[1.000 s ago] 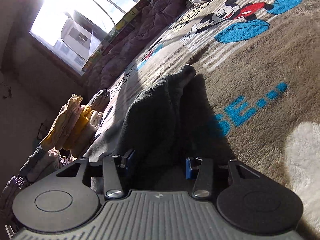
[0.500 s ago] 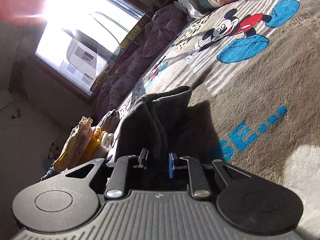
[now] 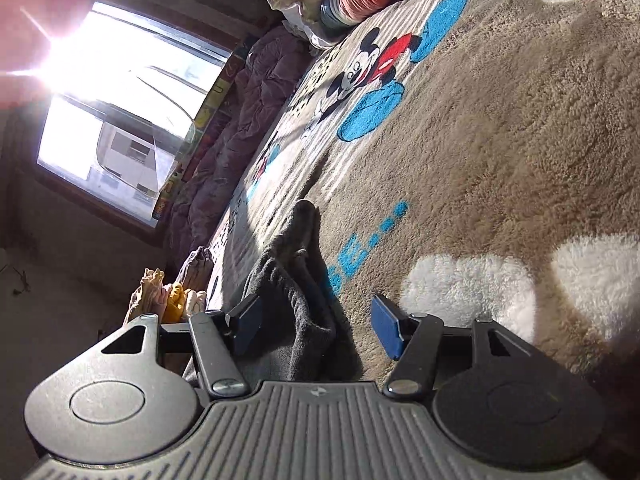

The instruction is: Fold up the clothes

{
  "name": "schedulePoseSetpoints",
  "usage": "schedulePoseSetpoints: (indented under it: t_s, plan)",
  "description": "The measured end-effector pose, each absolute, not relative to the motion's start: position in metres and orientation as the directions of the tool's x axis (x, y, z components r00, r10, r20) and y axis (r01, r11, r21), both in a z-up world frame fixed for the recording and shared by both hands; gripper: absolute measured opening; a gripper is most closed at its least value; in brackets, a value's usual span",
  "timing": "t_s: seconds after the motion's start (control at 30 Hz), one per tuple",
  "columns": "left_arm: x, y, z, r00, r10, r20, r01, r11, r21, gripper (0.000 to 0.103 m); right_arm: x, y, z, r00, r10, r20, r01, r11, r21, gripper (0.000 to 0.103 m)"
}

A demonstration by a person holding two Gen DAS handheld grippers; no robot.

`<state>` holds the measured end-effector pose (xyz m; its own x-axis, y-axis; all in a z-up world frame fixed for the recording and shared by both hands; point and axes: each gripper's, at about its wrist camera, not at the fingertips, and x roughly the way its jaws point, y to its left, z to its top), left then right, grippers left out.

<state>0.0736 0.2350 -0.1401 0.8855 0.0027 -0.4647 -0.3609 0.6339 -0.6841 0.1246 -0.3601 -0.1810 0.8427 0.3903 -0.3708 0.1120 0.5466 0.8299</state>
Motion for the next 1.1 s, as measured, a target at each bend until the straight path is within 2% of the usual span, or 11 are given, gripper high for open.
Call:
schedulePoseSetpoints:
  t_s: [0.07,0.13,0.17,0.2,0.23,0.37,0.43,0.57,0.7,0.83,1.1]
  plan:
    - [0.075,0.230,-0.140,0.882,0.015,-0.471,-0.364,0.658,-0.659,0.042,0.130,-0.346,-0.180,0.824,0.403,-0.398,0.090,0.600,0.795,0.063]
    - [0.078,0.225,-0.140,0.877,0.027,-0.479,-0.366,0.683,-0.632,0.039,0.134,-0.334,-0.179,0.818,0.398,-0.415,0.078,0.639,0.765,0.055]
    - [0.080,0.224,-0.140,0.874,0.031,-0.486,-0.368,0.694,-0.618,0.030,0.138,-0.328,-0.179,0.811,0.410,-0.418,0.064,0.648,0.759,0.048]
    - [0.081,0.223,-0.141,0.870,0.035,-0.492,-0.370,0.706,-0.604,0.013,0.143,-0.322,-0.180,0.802,0.421,-0.424,0.053,0.657,0.752,0.033]
    - [0.080,0.223,-0.138,0.872,0.039,-0.487,-0.367,0.710,-0.600,0.012,0.148,-0.317,-0.181,0.794,0.424,-0.435,0.044,0.673,0.738,0.016]
    - [0.066,0.221,-0.116,0.901,0.067,-0.429,-0.332,0.744,-0.580,0.011,0.131,-0.327,-0.175,0.830,0.422,-0.366,0.074,0.566,0.821,0.015]
    - [0.065,0.223,-0.118,0.890,0.071,-0.451,-0.344,0.753,-0.561,0.011,0.113,-0.334,-0.170,0.833,0.429,-0.350,0.081,0.530,0.844,0.015]
    - [0.064,0.231,-0.125,0.867,0.089,-0.491,-0.387,0.740,-0.550,0.012,0.102,-0.342,-0.201,0.768,0.472,-0.432,0.196,0.469,0.861,0.010]
    - [0.062,0.239,-0.130,0.848,0.117,-0.518,-0.433,0.716,-0.547,0.023,0.097,-0.334,-0.179,0.788,0.410,-0.460,0.151,0.595,0.790,0.026]
    - [0.051,0.252,-0.126,0.843,0.157,-0.514,-0.471,0.676,-0.566,0.024,0.095,-0.343,-0.167,0.834,0.347,-0.428,0.133,0.628,0.767,0.044]
    - [0.053,0.225,-0.097,0.881,0.151,-0.448,-0.384,0.783,-0.490,0.025,0.142,-0.337,-0.139,0.849,0.347,-0.398,-0.013,0.767,0.641,0.046]
